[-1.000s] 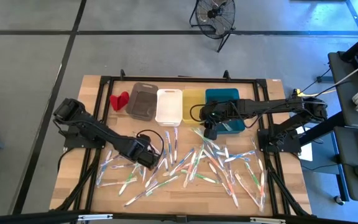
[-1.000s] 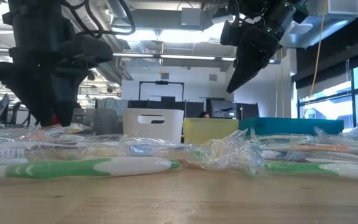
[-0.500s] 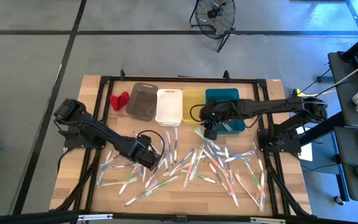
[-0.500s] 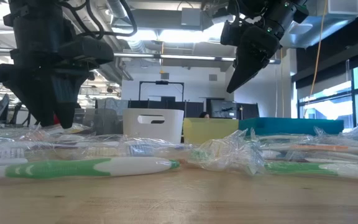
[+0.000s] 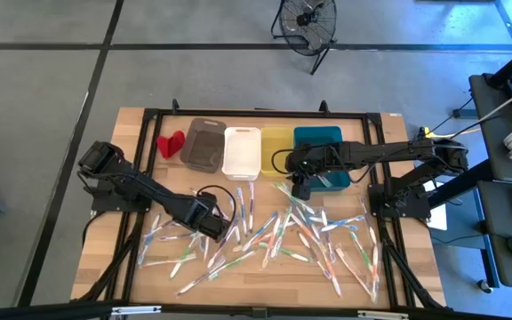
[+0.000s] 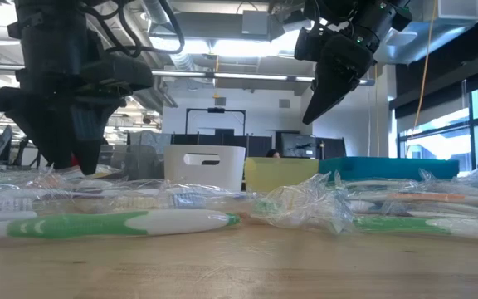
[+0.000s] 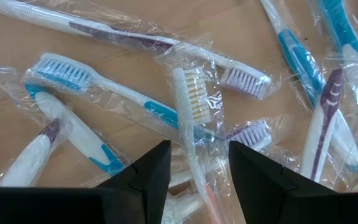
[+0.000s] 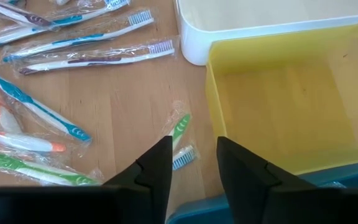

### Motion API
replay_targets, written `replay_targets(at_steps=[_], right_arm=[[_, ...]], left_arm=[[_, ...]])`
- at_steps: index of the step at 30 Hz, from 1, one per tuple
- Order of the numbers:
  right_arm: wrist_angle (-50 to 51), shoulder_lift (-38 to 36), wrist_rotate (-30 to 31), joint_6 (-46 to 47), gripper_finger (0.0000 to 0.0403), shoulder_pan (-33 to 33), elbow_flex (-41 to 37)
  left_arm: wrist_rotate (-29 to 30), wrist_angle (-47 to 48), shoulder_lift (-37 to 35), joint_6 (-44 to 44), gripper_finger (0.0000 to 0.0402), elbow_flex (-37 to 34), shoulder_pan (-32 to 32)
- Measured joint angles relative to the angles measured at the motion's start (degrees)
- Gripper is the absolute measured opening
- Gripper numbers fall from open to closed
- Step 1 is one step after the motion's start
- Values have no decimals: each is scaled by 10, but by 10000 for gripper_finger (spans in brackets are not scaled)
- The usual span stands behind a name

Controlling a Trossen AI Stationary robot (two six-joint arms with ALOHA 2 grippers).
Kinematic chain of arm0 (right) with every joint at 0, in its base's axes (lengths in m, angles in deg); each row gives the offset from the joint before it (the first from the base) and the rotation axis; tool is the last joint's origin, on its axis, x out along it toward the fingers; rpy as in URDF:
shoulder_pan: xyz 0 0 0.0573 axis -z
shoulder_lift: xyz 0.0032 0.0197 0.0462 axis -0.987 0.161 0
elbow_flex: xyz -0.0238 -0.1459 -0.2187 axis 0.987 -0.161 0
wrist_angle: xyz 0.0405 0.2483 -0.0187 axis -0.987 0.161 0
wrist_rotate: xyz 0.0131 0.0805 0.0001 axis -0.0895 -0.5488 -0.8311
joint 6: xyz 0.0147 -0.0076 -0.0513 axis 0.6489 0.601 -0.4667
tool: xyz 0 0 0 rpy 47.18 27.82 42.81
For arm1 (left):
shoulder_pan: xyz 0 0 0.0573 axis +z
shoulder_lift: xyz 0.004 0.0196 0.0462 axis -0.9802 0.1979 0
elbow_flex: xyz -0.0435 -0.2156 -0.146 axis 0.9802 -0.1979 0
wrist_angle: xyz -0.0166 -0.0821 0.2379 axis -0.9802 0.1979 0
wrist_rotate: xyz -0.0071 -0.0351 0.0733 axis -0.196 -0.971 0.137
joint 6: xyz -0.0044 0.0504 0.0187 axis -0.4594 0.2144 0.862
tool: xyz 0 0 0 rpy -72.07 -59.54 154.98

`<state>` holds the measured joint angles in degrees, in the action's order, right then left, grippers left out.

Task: Pick & Place Toothbrushes
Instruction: Put the orange toothbrush into the black bin

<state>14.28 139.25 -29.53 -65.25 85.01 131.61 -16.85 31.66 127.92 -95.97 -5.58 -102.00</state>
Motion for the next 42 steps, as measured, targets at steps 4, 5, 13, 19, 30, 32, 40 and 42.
replay_targets(at_steps=[4,5,13,19,30,32,40,42], right_arm=[[0,0,0,-2,114,0,0],[0,0,0,-4,111,0,0],[0,0,1,-7,92,0,0],[0,0,2,-9,81,0,0],[0,0,2,-9,66,0,0],[0,0,2,-9,64,0,0],[0,0,2,-9,56,0,0],[0,0,2,-10,54,0,0]], left_arm=[[3,0,0,9,157,0,0],[3,0,0,10,157,0,0],[2,-1,3,10,157,0,1],[-6,-5,15,24,139,0,3],[1,-4,15,26,76,0,7],[0,-4,15,26,58,0,7],[0,-3,15,52,11,0,7],[1,-3,15,55,12,0,7]])
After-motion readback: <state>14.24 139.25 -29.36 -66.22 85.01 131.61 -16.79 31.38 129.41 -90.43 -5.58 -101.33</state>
